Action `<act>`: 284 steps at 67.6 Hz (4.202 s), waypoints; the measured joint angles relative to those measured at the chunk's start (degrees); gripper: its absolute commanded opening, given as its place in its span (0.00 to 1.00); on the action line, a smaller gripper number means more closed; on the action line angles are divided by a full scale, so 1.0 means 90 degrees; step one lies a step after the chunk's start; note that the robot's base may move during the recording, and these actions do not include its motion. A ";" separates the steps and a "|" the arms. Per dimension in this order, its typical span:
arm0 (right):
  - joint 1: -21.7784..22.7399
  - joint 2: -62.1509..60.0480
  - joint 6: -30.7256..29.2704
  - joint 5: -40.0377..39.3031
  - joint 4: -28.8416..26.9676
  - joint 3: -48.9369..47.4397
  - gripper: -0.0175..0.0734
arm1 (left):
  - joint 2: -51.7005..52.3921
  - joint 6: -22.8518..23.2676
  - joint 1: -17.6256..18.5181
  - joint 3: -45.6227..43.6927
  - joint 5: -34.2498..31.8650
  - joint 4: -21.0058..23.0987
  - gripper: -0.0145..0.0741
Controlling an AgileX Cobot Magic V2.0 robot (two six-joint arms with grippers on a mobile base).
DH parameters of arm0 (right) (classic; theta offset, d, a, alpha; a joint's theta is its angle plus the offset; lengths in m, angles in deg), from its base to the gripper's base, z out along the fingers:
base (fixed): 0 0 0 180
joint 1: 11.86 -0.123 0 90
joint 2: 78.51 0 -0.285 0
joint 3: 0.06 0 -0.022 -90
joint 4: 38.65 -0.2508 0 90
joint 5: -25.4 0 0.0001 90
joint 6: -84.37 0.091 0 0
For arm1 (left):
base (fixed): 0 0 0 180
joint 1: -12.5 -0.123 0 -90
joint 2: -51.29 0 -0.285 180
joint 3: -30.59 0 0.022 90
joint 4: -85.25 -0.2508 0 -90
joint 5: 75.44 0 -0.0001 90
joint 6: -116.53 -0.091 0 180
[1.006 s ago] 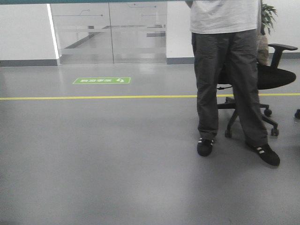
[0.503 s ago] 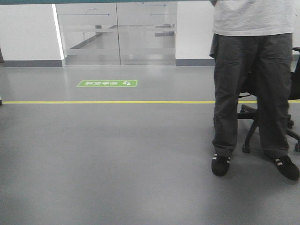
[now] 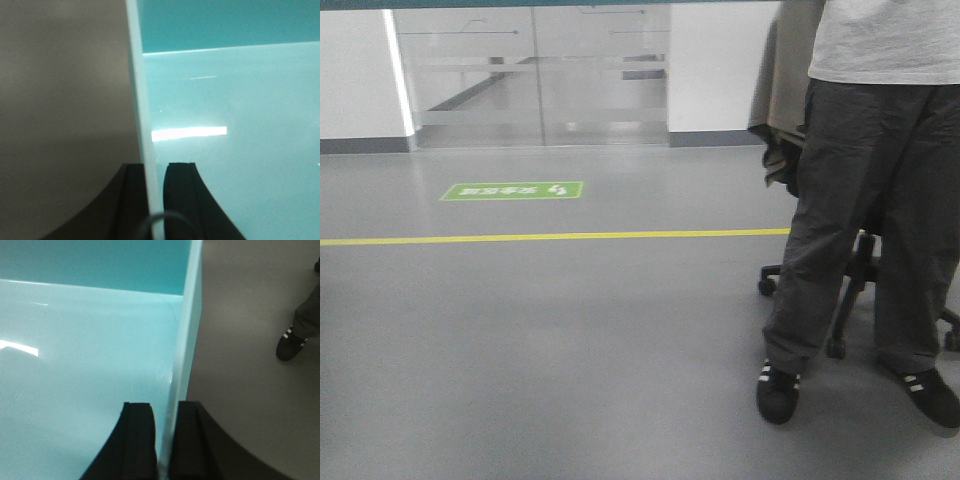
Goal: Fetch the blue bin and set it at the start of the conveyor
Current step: 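Carry the teal bin in both grippers, driving toward the red conveyor, then approach the conveyor's near end holding the bin above the belt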
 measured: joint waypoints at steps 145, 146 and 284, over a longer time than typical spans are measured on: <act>-0.0030 0.0058 -0.0140 -0.2121 -0.0048 0.0033 0.02 | 0.0000 0.0062 0.0085 -0.0044 -0.0467 -0.1311 0.04; -0.0040 0.0058 -0.0140 -0.2121 -0.0048 0.0033 0.02 | 0.0000 0.0062 0.0085 -0.0044 -0.0467 -0.1311 0.04; -0.0028 0.0058 -0.0102 -0.2317 -0.0012 0.0033 0.02 | 0.0000 0.0049 0.0085 -0.0044 -0.2002 -0.1737 0.04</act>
